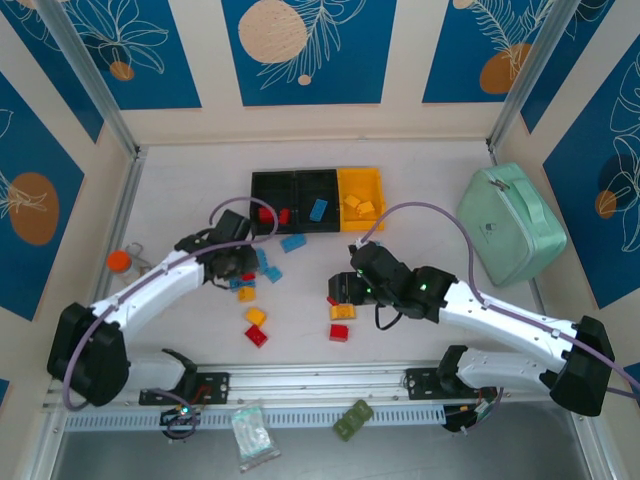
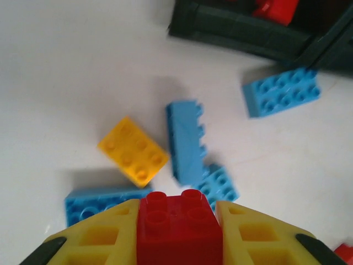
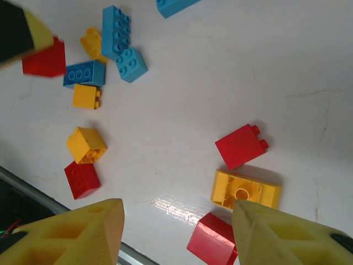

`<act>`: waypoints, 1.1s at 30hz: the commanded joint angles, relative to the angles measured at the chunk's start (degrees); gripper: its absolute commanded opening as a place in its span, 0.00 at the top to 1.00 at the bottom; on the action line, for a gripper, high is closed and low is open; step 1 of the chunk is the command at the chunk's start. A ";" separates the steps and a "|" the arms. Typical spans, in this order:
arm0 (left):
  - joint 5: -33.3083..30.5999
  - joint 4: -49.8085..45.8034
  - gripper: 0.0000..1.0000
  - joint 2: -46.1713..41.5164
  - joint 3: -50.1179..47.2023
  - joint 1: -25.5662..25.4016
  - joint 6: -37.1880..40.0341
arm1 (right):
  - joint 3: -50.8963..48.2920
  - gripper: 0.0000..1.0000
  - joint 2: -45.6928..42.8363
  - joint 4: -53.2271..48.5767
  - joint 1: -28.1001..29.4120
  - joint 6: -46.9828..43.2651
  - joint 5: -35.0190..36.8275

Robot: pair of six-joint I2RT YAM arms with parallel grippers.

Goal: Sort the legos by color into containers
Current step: Pick up the lego from the bottom-left of the table, then place the lego in the container.

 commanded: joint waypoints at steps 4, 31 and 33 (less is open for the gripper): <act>-1.11 -1.26 0.77 10.06 12.74 2.40 6.33 | -1.00 0.46 -2.36 -0.04 1.17 1.75 1.33; -1.85 -10.23 0.73 50.79 59.28 6.75 9.54 | -1.40 0.46 -3.75 -2.40 1.21 2.66 3.58; -1.68 -10.41 0.67 51.43 59.92 6.73 9.50 | -1.09 0.46 -3.75 -2.46 0.93 2.53 3.49</act>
